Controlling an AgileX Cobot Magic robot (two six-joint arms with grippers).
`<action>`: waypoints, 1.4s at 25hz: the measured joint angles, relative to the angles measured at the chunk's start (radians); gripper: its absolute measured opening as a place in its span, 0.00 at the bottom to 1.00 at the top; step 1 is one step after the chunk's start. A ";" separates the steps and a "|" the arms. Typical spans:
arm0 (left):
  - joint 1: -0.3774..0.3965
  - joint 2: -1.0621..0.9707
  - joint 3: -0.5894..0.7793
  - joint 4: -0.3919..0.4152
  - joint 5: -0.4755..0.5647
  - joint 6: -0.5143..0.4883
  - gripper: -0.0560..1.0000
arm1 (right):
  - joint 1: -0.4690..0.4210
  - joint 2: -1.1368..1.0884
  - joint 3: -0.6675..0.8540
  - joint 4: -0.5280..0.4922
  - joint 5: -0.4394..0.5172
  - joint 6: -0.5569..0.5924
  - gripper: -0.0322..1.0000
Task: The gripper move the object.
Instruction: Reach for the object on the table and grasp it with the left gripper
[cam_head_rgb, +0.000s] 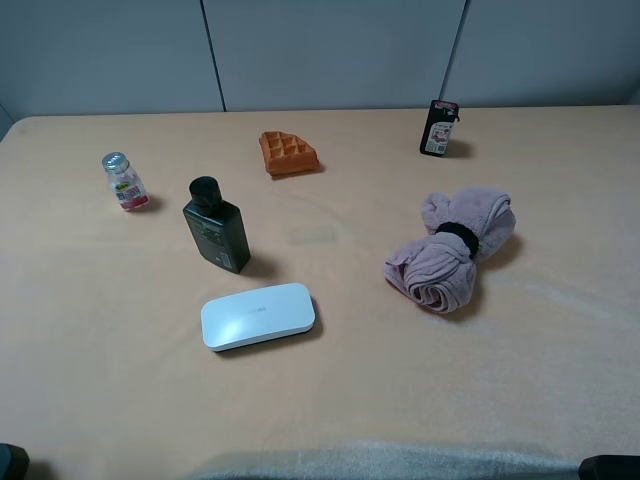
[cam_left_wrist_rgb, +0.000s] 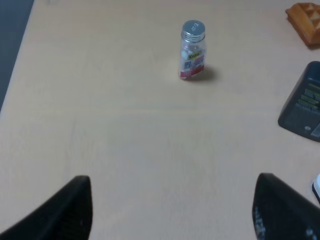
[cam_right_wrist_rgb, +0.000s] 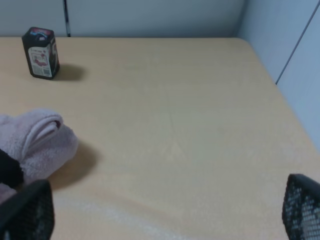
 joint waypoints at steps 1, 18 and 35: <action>0.000 0.000 0.000 0.000 0.000 0.000 0.75 | 0.000 0.000 0.000 0.000 0.000 0.000 0.70; 0.000 0.000 0.000 0.000 0.000 0.000 0.75 | 0.000 0.000 0.000 0.000 0.000 0.000 0.70; 0.000 0.057 -0.048 -0.059 -0.039 0.000 0.75 | 0.000 0.000 0.000 0.000 0.000 0.000 0.70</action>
